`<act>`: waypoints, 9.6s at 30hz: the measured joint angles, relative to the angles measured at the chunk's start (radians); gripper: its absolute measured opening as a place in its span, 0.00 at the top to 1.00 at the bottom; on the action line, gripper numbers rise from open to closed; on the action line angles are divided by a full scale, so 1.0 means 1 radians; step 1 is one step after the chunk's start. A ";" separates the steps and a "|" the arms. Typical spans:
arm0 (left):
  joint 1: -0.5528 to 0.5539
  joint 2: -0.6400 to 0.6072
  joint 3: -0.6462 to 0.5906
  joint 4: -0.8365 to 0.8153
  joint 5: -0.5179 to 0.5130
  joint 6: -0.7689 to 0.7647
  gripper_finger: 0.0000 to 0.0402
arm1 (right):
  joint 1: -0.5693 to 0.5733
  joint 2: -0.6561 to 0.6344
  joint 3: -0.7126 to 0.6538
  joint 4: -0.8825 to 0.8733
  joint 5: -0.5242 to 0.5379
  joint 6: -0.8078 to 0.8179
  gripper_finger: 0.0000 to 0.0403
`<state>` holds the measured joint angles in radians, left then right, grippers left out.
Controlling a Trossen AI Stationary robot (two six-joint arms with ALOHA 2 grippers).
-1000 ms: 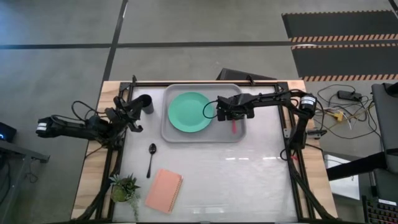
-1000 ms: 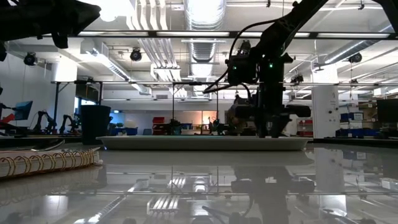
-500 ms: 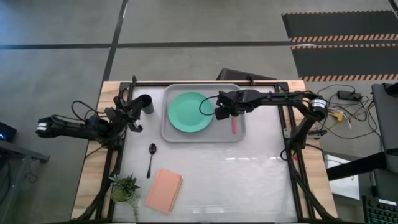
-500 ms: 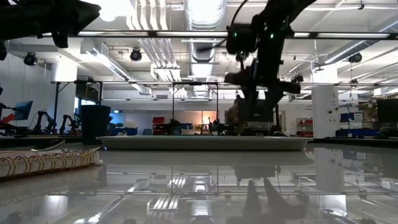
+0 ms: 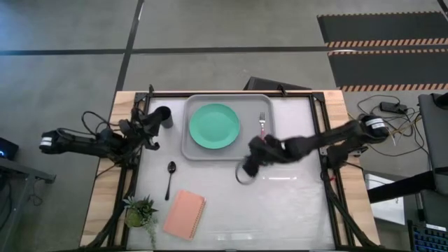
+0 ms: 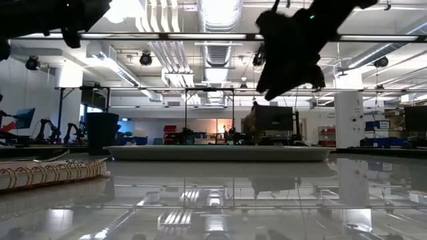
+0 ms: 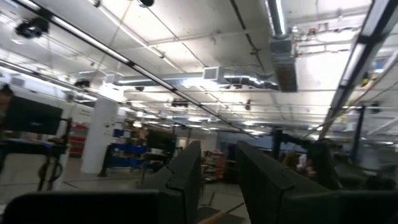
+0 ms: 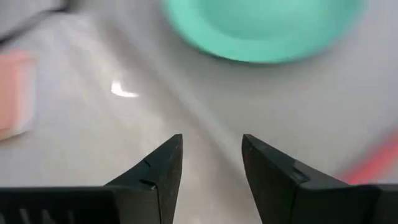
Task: Pick and place plate/cup/fork/spoon on tray
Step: Put the black spoon between the green plate and the pink fork on the gray food tray
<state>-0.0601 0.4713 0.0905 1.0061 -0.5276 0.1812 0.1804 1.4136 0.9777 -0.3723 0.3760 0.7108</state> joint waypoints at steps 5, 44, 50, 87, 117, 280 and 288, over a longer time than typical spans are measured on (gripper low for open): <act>-0.001 0.067 0.048 -0.040 0.033 -0.055 0.79 | 0.105 -0.030 -0.140 0.366 0.054 -0.145 0.65; -0.001 0.549 0.461 -1.820 0.474 -1.109 0.66 | 0.160 -0.272 -0.492 0.723 0.070 -0.330 0.73; -0.001 0.548 0.456 -1.809 0.452 -1.076 0.51 | 0.160 -0.272 -0.492 0.723 0.070 -0.329 0.75; -0.001 0.536 0.278 -1.599 0.418 -1.040 0.98 | 0.160 -0.272 -0.492 0.722 0.070 -0.317 0.75; -0.002 0.061 0.289 -1.403 0.346 -0.837 1.00 | 0.160 -0.272 -0.492 0.722 0.070 -0.297 0.75; -0.044 0.422 0.462 -0.684 -0.118 0.062 0.65 | -0.304 0.240 0.113 0.148 0.052 0.396 0.98; -0.044 0.368 0.458 -0.812 -0.139 0.061 0.65 | -0.352 0.255 0.113 -0.009 0.043 0.541 0.98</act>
<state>-0.1040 0.8389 0.5488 0.1937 -0.6664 0.2426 -0.1716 1.6685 1.0908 -0.3810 0.4187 1.2522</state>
